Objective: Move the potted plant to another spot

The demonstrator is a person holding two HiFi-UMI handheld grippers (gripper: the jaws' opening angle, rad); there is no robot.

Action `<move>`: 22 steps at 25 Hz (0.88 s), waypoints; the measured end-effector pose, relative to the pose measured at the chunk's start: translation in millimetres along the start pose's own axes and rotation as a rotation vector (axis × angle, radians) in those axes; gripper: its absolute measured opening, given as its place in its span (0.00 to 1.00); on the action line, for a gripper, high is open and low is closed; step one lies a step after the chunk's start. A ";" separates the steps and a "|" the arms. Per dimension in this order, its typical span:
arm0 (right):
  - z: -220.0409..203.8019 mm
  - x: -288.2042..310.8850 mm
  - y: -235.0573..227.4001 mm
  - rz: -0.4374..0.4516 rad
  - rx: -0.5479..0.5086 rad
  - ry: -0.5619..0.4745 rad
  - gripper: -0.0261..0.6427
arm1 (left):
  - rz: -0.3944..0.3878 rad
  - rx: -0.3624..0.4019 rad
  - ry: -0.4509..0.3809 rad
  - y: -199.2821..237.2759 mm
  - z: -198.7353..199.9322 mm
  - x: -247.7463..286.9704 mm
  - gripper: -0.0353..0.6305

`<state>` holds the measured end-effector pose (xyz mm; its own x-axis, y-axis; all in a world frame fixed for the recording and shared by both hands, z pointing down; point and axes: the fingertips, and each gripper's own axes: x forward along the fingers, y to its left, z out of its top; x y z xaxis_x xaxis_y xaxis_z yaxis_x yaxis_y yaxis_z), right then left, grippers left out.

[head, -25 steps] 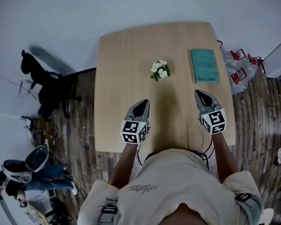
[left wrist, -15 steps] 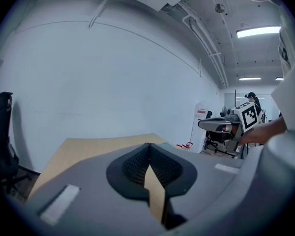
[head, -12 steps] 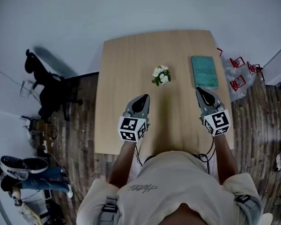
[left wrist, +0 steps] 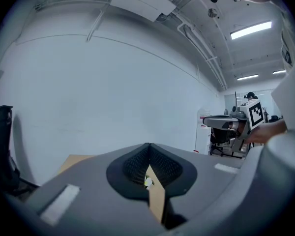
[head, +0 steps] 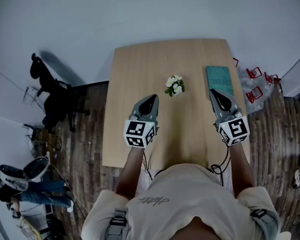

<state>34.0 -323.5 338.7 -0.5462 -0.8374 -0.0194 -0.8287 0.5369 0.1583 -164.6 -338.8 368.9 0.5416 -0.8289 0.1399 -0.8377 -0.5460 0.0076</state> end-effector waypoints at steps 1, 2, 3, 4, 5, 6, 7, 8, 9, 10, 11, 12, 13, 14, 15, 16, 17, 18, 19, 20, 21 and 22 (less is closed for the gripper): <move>2.8 1.3 0.1 0.001 -0.001 -0.005 0.04 | 0.001 0.001 -0.005 1.2 2.9 0.5 0.08; 5.3 2.3 0.2 0.002 -0.002 -0.008 0.04 | 0.003 0.001 -0.009 1.9 5.4 1.1 0.08; 7.5 3.2 0.0 0.002 -0.004 -0.011 0.04 | 0.003 0.001 -0.012 2.3 7.8 1.8 0.08; 9.6 4.2 -0.3 0.003 -0.006 -0.013 0.04 | 0.003 0.001 -0.016 2.3 10.4 2.6 0.08; 11.7 5.2 -0.7 0.003 -0.008 -0.015 0.04 | 0.002 0.004 -0.020 2.3 13.4 3.4 0.08; 13.8 6.1 -1.0 0.003 -0.009 -0.016 0.04 | 0.001 0.007 -0.024 2.1 16.7 3.9 0.08; 15.6 6.7 -1.2 0.002 -0.008 -0.018 0.04 | 0.000 0.011 -0.030 1.9 20.0 4.0 0.08; 17.2 7.0 -1.4 0.002 -0.005 -0.019 0.04 | -0.001 0.015 -0.036 1.8 23.2 3.8 0.08; 18.7 7.3 -1.5 0.002 -0.001 -0.022 0.04 | 0.000 0.018 -0.042 1.8 26.1 3.6 0.08; 19.8 7.6 -1.4 0.002 0.003 -0.026 0.04 | 0.001 0.020 -0.048 2.2 28.6 3.4 0.08; 20.5 7.9 -1.1 0.003 0.006 -0.028 0.04 | 0.002 0.022 -0.053 2.7 30.4 3.0 0.08; 20.6 7.9 -0.5 0.004 0.006 -0.028 0.04 | 0.004 0.022 -0.057 3.1 31.4 2.5 0.08; 20.2 7.6 0.3 0.006 0.005 -0.027 0.04 | 0.006 0.021 -0.059 3.3 31.8 1.9 0.08; 19.6 7.3 1.1 0.007 0.004 -0.024 0.04 | 0.007 0.020 -0.060 3.5 31.7 1.0 0.08; 18.9 7.1 1.9 0.009 0.004 -0.022 0.04 | 0.009 0.018 -0.060 3.9 31.4 0.1 0.08; 18.3 7.3 2.6 0.011 0.004 -0.020 0.04 | 0.010 0.017 -0.060 4.5 31.1 -0.7 0.08; 17.6 7.7 3.2 0.013 0.006 -0.017 0.04 | 0.011 0.016 -0.059 5.1 30.6 -1.4 0.08; 16.7 7.9 3.7 0.015 0.007 -0.015 0.04 | 0.011 0.016 -0.057 5.6 30.0 -2.0 0.08; 15.4 8.2 4.3 0.017 0.009 -0.012 0.04 | 0.012 0.016 -0.054 6.0 29.0 -2.6 0.08; 14.1 8.3 4.9 0.018 0.010 -0.009 0.04 | 0.013 0.015 -0.052 6.5 27.9 -3.5 0.08; 13.2 8.4 5.6 0.020 0.012 -0.008 0.04 | 0.015 0.015 -0.050 7.2 27.0 -4.5 0.08; 12.8 8.3 6.3 0.022 0.013 -0.008 0.04 | 0.017 0.014 -0.049 7.8 26.3 -5.5 0.08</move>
<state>22.8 -325.7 326.9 -0.5649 -0.8248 -0.0235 -0.8181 0.5562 0.1460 -172.2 -341.6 342.1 0.5304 -0.8429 0.0909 -0.8460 -0.5332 -0.0082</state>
